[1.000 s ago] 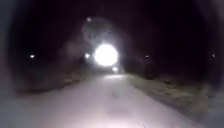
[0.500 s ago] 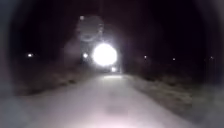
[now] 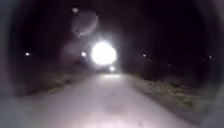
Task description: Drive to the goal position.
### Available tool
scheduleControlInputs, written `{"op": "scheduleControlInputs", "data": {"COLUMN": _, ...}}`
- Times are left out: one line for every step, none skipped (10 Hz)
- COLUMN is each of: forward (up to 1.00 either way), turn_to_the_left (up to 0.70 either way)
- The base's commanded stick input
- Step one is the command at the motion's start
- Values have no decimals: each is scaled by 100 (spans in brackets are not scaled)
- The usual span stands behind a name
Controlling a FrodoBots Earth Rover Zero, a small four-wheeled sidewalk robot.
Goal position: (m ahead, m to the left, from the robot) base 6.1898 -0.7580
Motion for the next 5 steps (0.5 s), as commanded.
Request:
{"op": "scheduleControlInputs", "data": {"forward": 100, "turn_to_the_left": 0}}
{"op": "scheduleControlInputs", "data": {"forward": 100, "turn_to_the_left": 0}}
{"op": "scheduleControlInputs", "data": {"forward": 100, "turn_to_the_left": 0}}
{"op": "scheduleControlInputs", "data": {"forward": 100, "turn_to_the_left": 0}}
{"op": "scheduleControlInputs", "data": {"forward": 100, "turn_to_the_left": 0}}
